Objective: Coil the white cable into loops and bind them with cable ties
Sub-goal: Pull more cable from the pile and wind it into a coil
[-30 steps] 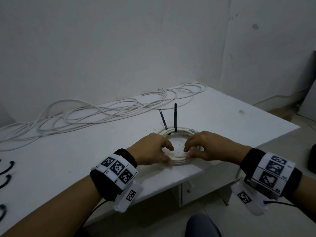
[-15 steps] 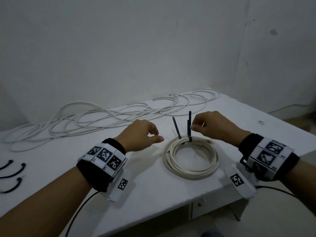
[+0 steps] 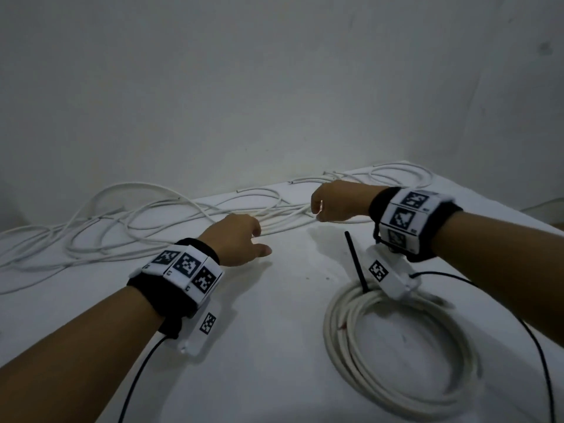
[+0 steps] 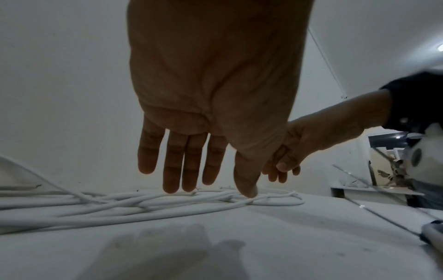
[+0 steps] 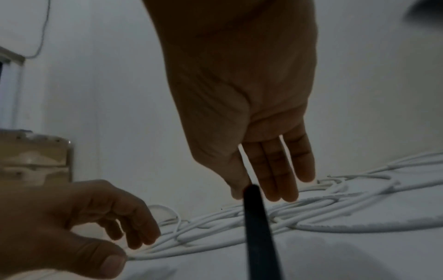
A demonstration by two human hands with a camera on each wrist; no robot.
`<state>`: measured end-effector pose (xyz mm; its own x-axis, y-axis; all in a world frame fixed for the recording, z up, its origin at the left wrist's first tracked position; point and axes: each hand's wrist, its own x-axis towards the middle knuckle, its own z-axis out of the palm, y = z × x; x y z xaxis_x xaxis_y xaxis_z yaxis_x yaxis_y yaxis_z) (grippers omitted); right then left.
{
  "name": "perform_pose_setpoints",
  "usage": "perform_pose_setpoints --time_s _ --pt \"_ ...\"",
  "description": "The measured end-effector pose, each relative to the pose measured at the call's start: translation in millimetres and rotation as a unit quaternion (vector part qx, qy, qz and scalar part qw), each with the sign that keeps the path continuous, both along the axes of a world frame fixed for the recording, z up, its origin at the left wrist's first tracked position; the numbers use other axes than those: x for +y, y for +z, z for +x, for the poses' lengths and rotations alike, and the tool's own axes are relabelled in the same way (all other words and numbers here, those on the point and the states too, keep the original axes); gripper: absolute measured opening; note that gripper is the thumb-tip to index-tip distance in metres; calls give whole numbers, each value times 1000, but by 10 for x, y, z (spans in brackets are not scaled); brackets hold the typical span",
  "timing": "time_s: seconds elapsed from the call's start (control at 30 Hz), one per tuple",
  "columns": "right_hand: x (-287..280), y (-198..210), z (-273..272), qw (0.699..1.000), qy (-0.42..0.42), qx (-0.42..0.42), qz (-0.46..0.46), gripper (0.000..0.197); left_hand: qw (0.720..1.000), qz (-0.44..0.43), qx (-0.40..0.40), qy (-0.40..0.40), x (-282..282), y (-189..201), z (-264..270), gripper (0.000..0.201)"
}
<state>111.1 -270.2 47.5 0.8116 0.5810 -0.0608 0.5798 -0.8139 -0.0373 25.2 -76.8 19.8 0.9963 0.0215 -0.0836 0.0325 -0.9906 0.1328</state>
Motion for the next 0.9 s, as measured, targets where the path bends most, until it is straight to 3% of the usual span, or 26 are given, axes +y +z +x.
perform_pose_setpoints --time_s 0.27,0.4,0.47,0.57,0.63,0.7,0.9 --pt "672 -217 430 980 36 14 -196 51 1000 7 11 20 305 -207 274 57" --pt "706 -180 414 973 70 1 -218 42 1000 -17 -4 21 379 -243 247 69" --pt "601 -58 414 984 84 27 -152 33 999 -30 -17 23 400 -226 198 76" --pt "355 191 374 984 59 139 91 37 998 -49 -38 32 395 -151 110 83" --pt "211 369 290 952 56 149 263 42 995 -70 -52 38 380 -83 43 86" --pt "92 551 198 916 61 122 376 43 993 -87 -67 45 359 -11 -24 87" --pt "-110 1082 4 853 59 47 517 43 989 -105 -90 57 339 134 -182 79"
